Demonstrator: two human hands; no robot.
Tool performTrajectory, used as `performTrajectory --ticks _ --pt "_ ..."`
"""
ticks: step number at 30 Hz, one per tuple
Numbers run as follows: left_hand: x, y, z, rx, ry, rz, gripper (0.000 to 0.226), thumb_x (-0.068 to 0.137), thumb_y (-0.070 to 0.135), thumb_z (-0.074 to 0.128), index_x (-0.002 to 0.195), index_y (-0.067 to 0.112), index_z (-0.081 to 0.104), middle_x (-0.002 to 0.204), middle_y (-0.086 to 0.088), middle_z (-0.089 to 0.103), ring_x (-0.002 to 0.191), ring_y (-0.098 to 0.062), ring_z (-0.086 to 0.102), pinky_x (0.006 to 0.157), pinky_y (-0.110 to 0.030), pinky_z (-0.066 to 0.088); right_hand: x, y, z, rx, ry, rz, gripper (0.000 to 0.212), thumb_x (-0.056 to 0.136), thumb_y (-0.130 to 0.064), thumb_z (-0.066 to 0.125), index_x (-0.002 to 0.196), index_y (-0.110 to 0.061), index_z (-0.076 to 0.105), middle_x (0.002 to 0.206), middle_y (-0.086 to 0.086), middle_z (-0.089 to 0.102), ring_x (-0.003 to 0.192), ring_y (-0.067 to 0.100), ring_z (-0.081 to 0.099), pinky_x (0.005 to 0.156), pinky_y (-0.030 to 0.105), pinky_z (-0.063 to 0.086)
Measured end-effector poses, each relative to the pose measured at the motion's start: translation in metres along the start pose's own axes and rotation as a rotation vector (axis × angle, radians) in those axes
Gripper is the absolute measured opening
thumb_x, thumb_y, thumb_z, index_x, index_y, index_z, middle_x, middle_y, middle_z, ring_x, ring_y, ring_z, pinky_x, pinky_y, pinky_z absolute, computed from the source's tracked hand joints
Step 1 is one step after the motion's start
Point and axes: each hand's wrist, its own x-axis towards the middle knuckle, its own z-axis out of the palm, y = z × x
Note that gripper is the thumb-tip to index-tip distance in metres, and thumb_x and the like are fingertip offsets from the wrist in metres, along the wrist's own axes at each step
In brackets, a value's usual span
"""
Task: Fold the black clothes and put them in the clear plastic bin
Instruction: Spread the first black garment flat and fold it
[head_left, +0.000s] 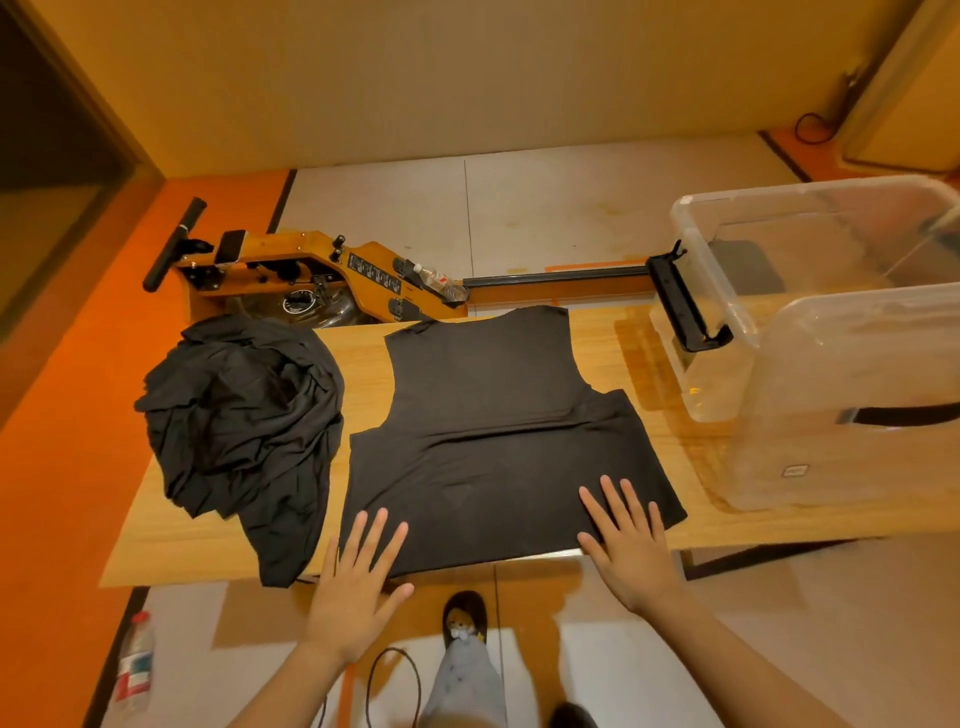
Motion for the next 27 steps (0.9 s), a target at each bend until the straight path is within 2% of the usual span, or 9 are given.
performTrajectory --ticks 2,5,6,8,10,12,17,22,27 --pt "-0.004 0.001 -0.001 0.001 -0.005 -0.005 0.070 0.097 0.065 0.019 0.155 0.027 0.017 0.163 -0.001 0.006 0.149 -0.028 0.007 0.115 -0.044 0.004 -0.002 0.001 0.003 0.001 0.017 -0.004 0.103 0.048 -0.071 -0.050 0.141 -0.037 -0.023 0.149 -0.005 -0.031 0.141 0.021 -0.029 0.113 0.041 -0.015" --pt "-0.005 0.003 -0.007 -0.008 -0.030 0.006 0.068 0.097 0.065 0.019 0.153 0.028 0.026 0.160 -0.003 0.024 0.148 -0.026 0.009 0.115 -0.045 0.003 -0.005 0.000 0.005 0.007 0.020 0.003 0.099 0.055 -0.074 -0.043 0.143 -0.036 -0.020 0.149 -0.007 -0.030 0.142 0.020 -0.028 0.114 0.042 -0.014" --pt "-0.005 0.004 -0.010 -0.022 -0.036 0.004 0.067 0.096 0.066 0.019 0.152 0.029 0.028 0.158 -0.002 0.029 0.148 -0.025 0.010 0.116 -0.045 0.001 -0.006 -0.002 0.004 0.019 0.022 0.006 0.091 0.066 -0.075 -0.033 0.147 -0.036 -0.016 0.152 -0.007 -0.027 0.143 0.020 -0.025 0.114 0.041 -0.013" --pt "-0.005 0.005 -0.021 -0.093 -0.003 -0.025 0.067 0.096 0.067 0.017 0.151 0.032 0.029 0.157 0.001 0.031 0.148 -0.019 0.009 0.117 -0.042 -0.008 -0.004 -0.004 -0.004 0.061 0.053 0.030 0.065 0.095 -0.063 0.005 0.153 -0.033 0.007 0.161 -0.006 -0.006 0.149 0.020 -0.011 0.118 0.039 -0.005" --pt "0.006 0.009 -0.036 -0.184 0.105 -0.076 0.068 0.094 0.067 0.013 0.151 0.032 0.027 0.159 0.004 0.025 0.148 -0.013 0.007 0.117 -0.039 -0.013 0.003 -0.003 -0.014 0.155 0.169 0.056 0.048 0.103 -0.041 0.033 0.148 -0.025 0.035 0.158 0.000 0.025 0.147 0.019 0.015 0.118 0.037 0.012" --pt "0.028 0.010 -0.054 -0.241 0.211 -0.113 0.067 0.094 0.062 0.014 0.152 0.030 0.027 0.160 0.005 0.022 0.149 -0.012 0.009 0.118 -0.038 -0.008 0.015 0.002 -0.027 0.216 0.287 0.077 0.040 0.100 -0.032 0.045 0.138 -0.018 0.050 0.147 0.003 0.043 0.139 0.020 0.033 0.114 0.038 0.025" --pt "0.090 -0.003 -0.093 -0.284 0.254 -0.157 0.054 0.102 0.034 0.042 0.152 0.019 0.027 0.159 0.000 0.024 0.147 -0.016 0.019 0.120 -0.039 0.012 0.058 0.019 -0.062 0.283 0.335 0.106 0.042 0.099 -0.028 0.049 0.137 -0.012 0.050 0.146 0.008 0.044 0.138 0.024 0.034 0.110 0.041 0.029" --pt "0.115 -0.026 -0.091 -0.318 0.134 -0.190 0.053 0.101 0.026 0.046 0.151 0.015 0.030 0.155 -0.004 0.033 0.143 -0.021 0.029 0.117 -0.041 0.024 0.092 0.029 -0.080 0.311 0.284 0.121 0.048 0.101 -0.026 0.047 0.145 -0.009 0.040 0.149 0.011 0.041 0.138 0.027 0.033 0.112 0.040 0.029" --pt "0.122 -0.029 -0.085 -0.275 0.128 -0.222 0.047 0.100 0.025 0.048 0.145 0.015 0.039 0.138 -0.005 0.050 0.126 -0.024 0.045 0.103 -0.036 0.035 0.114 0.035 -0.083 0.371 0.273 0.178 0.048 0.098 -0.019 0.053 0.142 -0.004 0.042 0.139 0.016 0.051 0.130 0.032 0.043 0.107 0.040 0.035"
